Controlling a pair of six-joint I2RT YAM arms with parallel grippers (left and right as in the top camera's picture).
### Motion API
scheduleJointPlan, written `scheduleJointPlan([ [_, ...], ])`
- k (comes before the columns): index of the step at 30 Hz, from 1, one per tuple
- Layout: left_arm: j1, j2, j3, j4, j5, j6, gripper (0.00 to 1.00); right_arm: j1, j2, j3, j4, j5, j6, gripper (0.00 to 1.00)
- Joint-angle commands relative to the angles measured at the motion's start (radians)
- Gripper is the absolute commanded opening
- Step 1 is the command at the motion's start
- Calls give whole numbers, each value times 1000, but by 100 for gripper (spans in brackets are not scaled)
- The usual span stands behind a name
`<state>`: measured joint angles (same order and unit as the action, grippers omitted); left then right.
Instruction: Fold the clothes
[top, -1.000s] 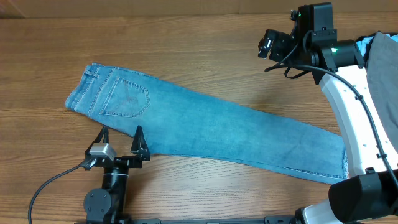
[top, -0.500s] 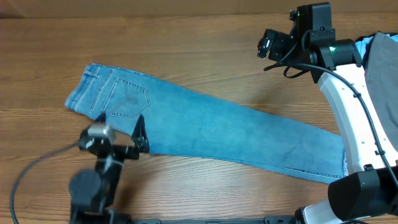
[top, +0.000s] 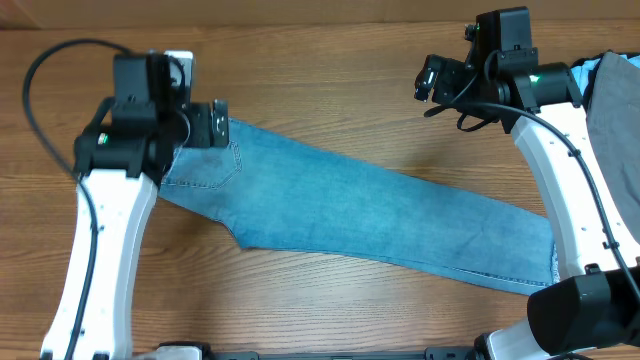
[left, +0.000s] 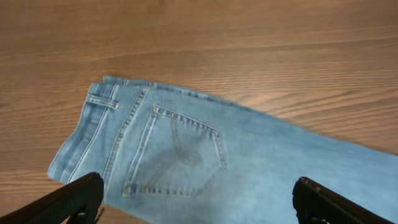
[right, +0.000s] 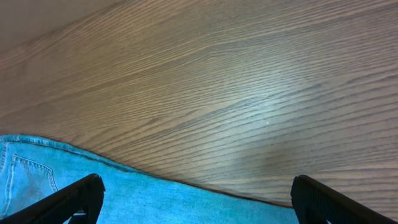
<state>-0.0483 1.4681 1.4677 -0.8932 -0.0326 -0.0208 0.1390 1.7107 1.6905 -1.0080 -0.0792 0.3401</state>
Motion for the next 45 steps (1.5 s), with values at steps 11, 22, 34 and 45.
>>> scheduleJointPlan([
  [11,18,290,37,63,-45,29,37,3,3,-26,-154,-91,96,28],
  [22,108,538,37,32,-78,-204,4,3,3,-295,-203,-91,441,4],
  [34,205,668,37,53,-37,-191,4,3,3,-575,-81,-90,551,4],
  [45,254,707,35,42,-101,-340,4,-1,3,-683,16,-79,551,8],
])
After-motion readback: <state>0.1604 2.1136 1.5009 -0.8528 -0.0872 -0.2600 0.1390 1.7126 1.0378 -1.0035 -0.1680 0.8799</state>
